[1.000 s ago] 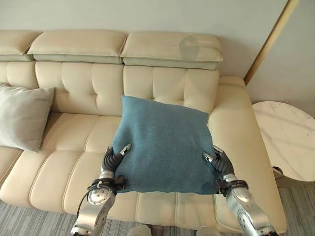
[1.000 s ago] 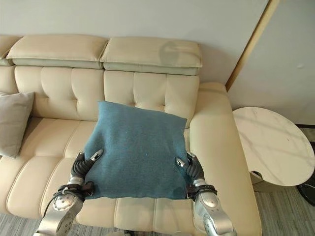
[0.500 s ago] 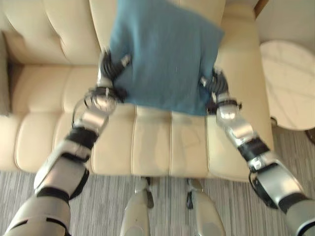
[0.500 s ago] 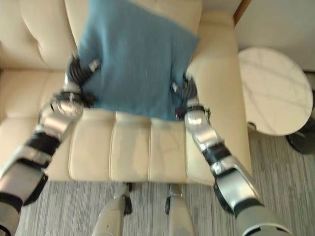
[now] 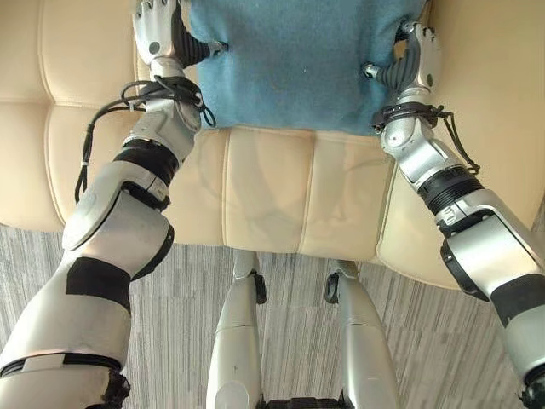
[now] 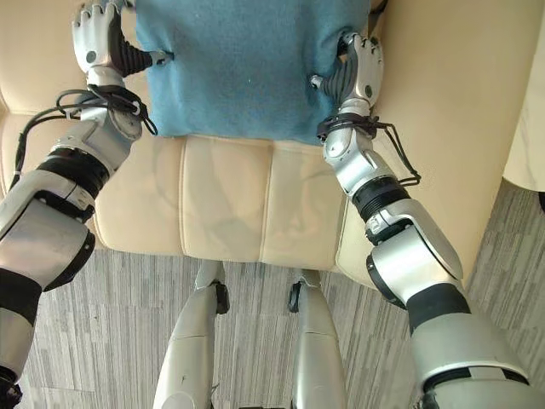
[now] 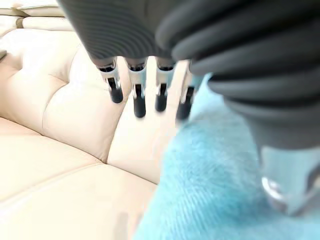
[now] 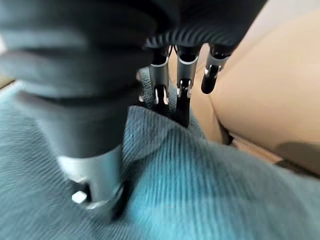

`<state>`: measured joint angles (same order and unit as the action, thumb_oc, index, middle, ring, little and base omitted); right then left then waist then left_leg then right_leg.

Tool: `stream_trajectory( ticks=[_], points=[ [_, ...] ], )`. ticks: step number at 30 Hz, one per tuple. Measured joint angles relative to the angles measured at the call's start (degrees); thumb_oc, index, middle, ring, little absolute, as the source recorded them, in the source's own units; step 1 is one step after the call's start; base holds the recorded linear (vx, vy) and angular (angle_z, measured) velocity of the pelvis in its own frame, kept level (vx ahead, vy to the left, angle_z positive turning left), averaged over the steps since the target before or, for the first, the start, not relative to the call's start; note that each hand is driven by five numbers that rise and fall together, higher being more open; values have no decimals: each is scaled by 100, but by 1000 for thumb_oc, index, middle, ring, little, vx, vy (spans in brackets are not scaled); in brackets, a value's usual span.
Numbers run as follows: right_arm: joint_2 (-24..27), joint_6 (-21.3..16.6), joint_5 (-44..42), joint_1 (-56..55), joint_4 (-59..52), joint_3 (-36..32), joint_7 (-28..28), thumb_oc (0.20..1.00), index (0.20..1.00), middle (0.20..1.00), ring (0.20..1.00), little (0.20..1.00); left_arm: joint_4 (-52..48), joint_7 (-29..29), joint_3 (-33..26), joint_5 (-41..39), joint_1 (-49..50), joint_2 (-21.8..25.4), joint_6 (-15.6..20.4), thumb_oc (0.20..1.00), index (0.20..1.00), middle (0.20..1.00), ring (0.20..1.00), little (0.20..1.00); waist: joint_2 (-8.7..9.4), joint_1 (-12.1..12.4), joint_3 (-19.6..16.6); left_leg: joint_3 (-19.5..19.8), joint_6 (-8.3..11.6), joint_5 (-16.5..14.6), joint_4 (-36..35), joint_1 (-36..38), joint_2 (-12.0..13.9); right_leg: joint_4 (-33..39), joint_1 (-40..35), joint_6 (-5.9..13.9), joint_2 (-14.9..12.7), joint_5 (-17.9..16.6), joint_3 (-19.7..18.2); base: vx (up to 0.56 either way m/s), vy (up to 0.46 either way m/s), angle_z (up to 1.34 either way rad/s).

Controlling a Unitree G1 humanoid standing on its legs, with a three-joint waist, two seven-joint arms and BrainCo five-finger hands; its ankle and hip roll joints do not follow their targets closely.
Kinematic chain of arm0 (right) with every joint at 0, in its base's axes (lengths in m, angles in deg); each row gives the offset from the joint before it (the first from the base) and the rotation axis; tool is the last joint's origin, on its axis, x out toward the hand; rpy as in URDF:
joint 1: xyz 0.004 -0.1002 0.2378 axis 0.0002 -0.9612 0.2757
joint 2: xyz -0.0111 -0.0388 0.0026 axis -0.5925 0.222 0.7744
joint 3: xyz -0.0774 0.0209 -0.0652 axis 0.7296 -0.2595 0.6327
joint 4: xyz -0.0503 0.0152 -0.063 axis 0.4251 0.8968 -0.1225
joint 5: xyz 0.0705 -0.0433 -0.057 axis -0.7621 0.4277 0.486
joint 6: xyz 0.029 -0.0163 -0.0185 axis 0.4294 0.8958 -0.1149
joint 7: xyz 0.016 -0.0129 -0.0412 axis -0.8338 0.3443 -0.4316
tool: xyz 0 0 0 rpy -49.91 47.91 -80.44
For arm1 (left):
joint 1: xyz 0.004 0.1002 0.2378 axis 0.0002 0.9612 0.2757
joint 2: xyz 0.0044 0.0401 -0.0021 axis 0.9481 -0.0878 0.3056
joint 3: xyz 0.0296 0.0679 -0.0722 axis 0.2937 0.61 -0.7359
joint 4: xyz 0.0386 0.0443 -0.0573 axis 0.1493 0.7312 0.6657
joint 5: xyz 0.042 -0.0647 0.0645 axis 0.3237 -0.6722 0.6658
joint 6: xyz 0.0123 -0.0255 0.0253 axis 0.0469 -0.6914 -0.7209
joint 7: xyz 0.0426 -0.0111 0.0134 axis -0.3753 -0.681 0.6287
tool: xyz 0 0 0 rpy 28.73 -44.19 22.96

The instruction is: Pick up all the scattered cushions and arrange them neatly on the sofa.

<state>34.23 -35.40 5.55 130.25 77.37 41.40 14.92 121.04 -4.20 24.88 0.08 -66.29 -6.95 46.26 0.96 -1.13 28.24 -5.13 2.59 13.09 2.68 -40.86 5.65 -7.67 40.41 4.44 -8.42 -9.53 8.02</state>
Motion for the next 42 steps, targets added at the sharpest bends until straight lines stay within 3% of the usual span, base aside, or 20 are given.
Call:
stream_trajectory(
  ticks=[1, 2, 4, 8, 9, 10, 13, 14, 17, 19, 20, 21, 25, 30, 37, 40, 42],
  points=[
    [-7, 8, -2, 6, 17, -1, -3, 1000, 1000, 1000, 1000, 1000, -16, 2, -169, -55, 1, -3, 35, 1000, 1000, 1000, 1000, 1000, 1, -2, 0, 3, 0, 0, 5, 26, 0, -31, -12, 1, -5, 1, 6, 21, 21, -4],
    [-78, 65, -171, -41, 33, -151, -12, 1000, 1000, 1000, 1000, 1000, -101, 3, -719, -640, 36, -74, 130, 1000, 1000, 1000, 1000, 1000, 3, -8, -1, 3, 0, 0, 6, 101, -17, -123, -32, 1, -11, 1, 12, 22, 39, -3],
    [-226, 94, -431, -65, 134, -275, -61, 1000, 1000, 1000, 1000, 1000, -137, -51, -942, -1228, 110, -94, 230, 1000, 1000, 1000, 1000, 1000, 4, -14, -2, 1, -2, -2, 7, 222, -27, -130, -140, 0, -15, 3, 8, -32, 39, -3],
    [-403, 66, -906, -585, -194, -967, -229, 1000, 1000, 1000, 1000, 1000, -932, -396, -2028, -2410, 1000, -177, 587, 1000, 1000, 1000, 1000, 1000, 12, -23, -8, -13, -27, -23, -7, 594, -66, -123, -497, 2, -53, 79, 4, -3, 60, -1],
    [-461, 46, -1081, -982, -458, -1275, -258, 1000, 1000, 1000, 1000, 1000, -1291, -535, -2256, -2796, 1530, -178, 704, 1000, 1000, 1000, 1000, 1000, 12, -34, -8, -22, -40, -40, -45, 829, -80, -98, -726, 14, -69, 103, 1, 57, 41, -2],
    [-524, 11, -1311, -1781, -766, -1473, -321, 1000, 1000, 1000, 1000, 1000, -1714, -726, -2540, -3343, 2560, -236, 860, 1000, 1000, 1000, 1000, 1000, 38, -50, -332, -24, -31, -137, -118, 1047, -93, -84, -906, 126, -96, 236, -8, 77, 40, -1],
    [-554, -54, -1477, -2698, -1060, -1630, -533, 1000, 1000, 1000, 1000, 1000, -2209, -991, -2841, -3686, 3689, -291, 953, 1000, 1000, 1000, 1000, 1000, 92, -28, -841, -26, -7, -203, -230, 1078, -104, -2, -894, 112, -112, 314, -47, 124, 64, -4],
    [-477, -58, -1471, -3592, -1179, -1505, -998, 1000, 1000, 1000, 1000, 1000, -2588, -1326, -3045, -3815, 4725, -255, 1026, 1000, 1000, 1000, 1000, 1000, 95, -13, -847, -51, -5, -202, -366, 1541, -114, 298, -1446, 161, -101, 227, -22, 163, 46, -6],
    [-505, 178, -1484, -4626, -1036, -1317, -1672, 1000, 1000, 1000, 1000, 1000, -2585, -1682, -3040, -3819, 5920, -317, 979, 1000, 1000, 1000, 1000, 1000, 110, 29, -1221, -127, 7, -215, -629, 1955, -123, 711, -1907, 190, -103, 194, -7, 218, 66, -6],
    [-554, 219, -1443, -5398, -1361, -1350, -2127, 1000, 1000, 1000, 1000, 1000, -2859, -1973, -3292, -3780, 6766, -570, 980, 1000, 1000, 1000, 1000, 1000, 138, 17, -1254, -168, 31, -225, -732, 2455, -164, 1052, -2540, 322, -97, -8, 36, 131, 70, 2],
    [-714, 341, -1444, -6004, -1345, -1341, -2518, 1000, 1000, 1000, 1000, 1000, -2833, -2159, -3283, -3781, 7559, -870, 820, 1000, 1000, 1000, 1000, 1000, 186, 33, -1460, -208, 66, -386, -762, 2893, -200, 1277, -3030, 325, -116, 24, 16, 92, 80, -5],
    [-779, 341, -1436, -6217, -1347, -1333, -2660, 1000, 1000, 1000, 1000, 1000, -2781, -2258, -3216, -3766, 7799, -964, 739, 1000, 1000, 1000, 1000, 1000, 192, 31, -1719, -205, 73, -419, -771, 2888, -199, 1276, -3028, 304, -115, 70, 33, 74, 88, -8],
    [-968, 324, -1289, -6621, -1603, -1720, -3094, 1000, 1000, 1000, 1000, 1000, -2922, -2605, -3315, -3527, 8320, -1123, 667, 1000, 1000, 1000, 1000, 1000, 319, 5, -1991, -209, 58, -470, -760, 3149, -206, 1275, -3281, 271, -90, 58, 48, 59, 96, -1],
    [-970, 310, -1289, -6966, -1724, -1900, -3318, 1000, 1000, 1000, 1000, 1000, -3047, -2790, -3561, -3295, 8616, -1132, 577, 1000, 1000, 1000, 1000, 1000, 410, 11, -2260, -338, 52, -574, -771, 3495, -212, 1275, -3557, 269, -115, 113, -38, 17, 84, -12],
    [-1098, 313, -1305, -7829, -1863, -2452, -3515, 1000, 1000, 1000, 1000, 1000, -3001, -3050, -3474, -2806, 9011, -1228, 395, 1000, 1000, 1000, 1000, 1000, 490, -17, -2599, -348, -4, -669, -773, 3781, -255, 1272, -3802, 330, -143, 239, -59, -18, 105, -1],
    [-1143, 326, -1339, -8003, -1846, -2460, -3538, 1000, 1000, 1000, 1000, 1000, -2896, -3096, -3455, -2659, 9121, -1267, 282, 1000, 1000, 1000, 1000, 1000, 648, -41, -2656, -419, -1, -673, -769, 3796, -275, 1268, -3759, 290, -160, 268, -152, -207, -11, -19],
    [-1282, 326, -1417, -7950, -1788, -2434, -3532, 1000, 1000, 1000, 1000, 1000, -2852, -3091, -3458, -2660, 9060, -1190, 244, 1000, 1000, 1000, 1000, 1000, 821, -34, -2601, -570, -23, -656, -732, 3752, -284, 1063, -3516, 480, -201, 144, -237, -321, 16, -38]
  ],
)
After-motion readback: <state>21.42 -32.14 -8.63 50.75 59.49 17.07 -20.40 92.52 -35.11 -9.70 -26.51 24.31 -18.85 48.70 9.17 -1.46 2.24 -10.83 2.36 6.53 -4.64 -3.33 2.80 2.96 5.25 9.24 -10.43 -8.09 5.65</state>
